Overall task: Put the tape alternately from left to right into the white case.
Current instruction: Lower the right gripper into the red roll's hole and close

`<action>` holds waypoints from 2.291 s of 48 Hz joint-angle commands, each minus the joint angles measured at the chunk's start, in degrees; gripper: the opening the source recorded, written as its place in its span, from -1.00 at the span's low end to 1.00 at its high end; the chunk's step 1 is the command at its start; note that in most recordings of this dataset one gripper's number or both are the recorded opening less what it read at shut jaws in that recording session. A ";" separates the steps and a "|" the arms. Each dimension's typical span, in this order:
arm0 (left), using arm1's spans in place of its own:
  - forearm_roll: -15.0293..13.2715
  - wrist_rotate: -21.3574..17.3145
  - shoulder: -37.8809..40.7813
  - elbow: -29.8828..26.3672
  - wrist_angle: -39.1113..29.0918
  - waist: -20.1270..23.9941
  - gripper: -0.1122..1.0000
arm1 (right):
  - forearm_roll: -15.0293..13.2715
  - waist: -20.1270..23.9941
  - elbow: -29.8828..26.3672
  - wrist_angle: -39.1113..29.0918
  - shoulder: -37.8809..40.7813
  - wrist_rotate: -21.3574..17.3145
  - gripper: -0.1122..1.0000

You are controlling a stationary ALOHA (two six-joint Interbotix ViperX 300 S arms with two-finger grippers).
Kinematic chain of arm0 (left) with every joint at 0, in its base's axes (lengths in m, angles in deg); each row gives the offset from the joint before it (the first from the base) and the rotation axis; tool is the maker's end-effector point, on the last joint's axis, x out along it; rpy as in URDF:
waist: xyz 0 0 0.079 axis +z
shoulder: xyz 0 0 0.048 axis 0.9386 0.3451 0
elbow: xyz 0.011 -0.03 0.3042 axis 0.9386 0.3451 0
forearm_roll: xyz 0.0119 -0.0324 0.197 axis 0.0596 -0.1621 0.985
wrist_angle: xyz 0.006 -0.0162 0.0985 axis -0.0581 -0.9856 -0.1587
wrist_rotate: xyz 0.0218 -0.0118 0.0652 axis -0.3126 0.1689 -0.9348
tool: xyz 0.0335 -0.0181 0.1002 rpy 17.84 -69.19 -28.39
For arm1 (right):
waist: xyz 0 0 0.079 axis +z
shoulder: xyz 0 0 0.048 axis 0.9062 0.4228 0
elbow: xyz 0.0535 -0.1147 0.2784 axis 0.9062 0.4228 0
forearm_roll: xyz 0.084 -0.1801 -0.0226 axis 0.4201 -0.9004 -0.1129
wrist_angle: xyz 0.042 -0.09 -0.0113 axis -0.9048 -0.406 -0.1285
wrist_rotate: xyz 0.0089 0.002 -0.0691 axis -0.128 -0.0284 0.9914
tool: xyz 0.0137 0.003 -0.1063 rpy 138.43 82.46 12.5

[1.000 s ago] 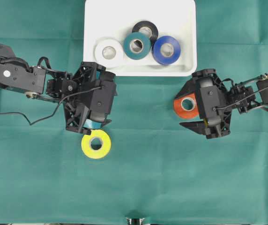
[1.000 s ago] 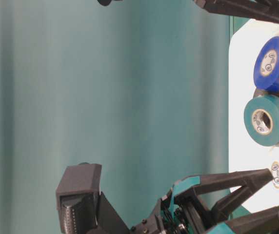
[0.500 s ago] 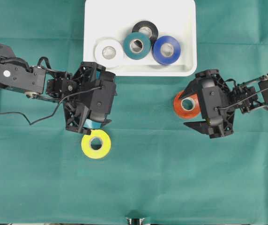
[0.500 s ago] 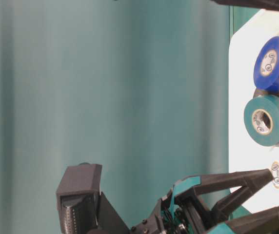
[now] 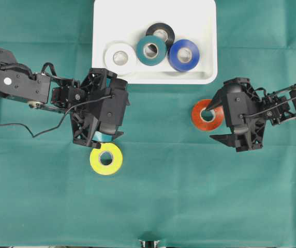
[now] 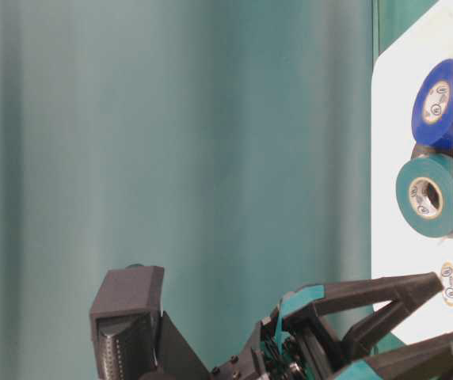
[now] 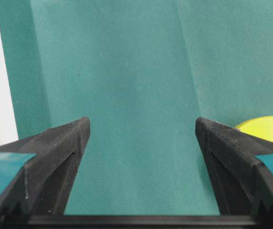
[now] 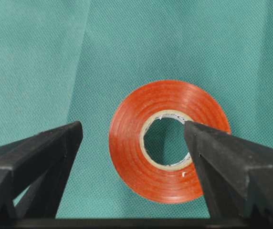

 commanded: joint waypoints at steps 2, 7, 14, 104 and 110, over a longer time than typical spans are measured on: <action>-0.09 0.09 -0.53 -0.53 0.44 0.00 1.00 | -0.09 0.18 -0.53 0.44 -0.44 -0.09 0.57; -0.18 0.09 -0.53 -0.53 0.44 0.00 1.00 | -0.09 0.18 -0.44 0.44 -0.44 -0.26 0.57; -0.18 0.09 -0.53 -0.53 0.44 0.00 1.00 | 0.09 0.18 -0.18 0.53 -0.35 -0.79 0.57; -0.18 0.09 -0.70 -0.70 0.44 0.00 1.00 | 0.00 0.18 -2.64 -0.18 4.04 -2.72 -0.74; -0.18 0.09 -0.70 -0.62 0.44 0.00 1.00 | 0.00 0.35 -2.55 -0.53 1.93 -2.72 -0.74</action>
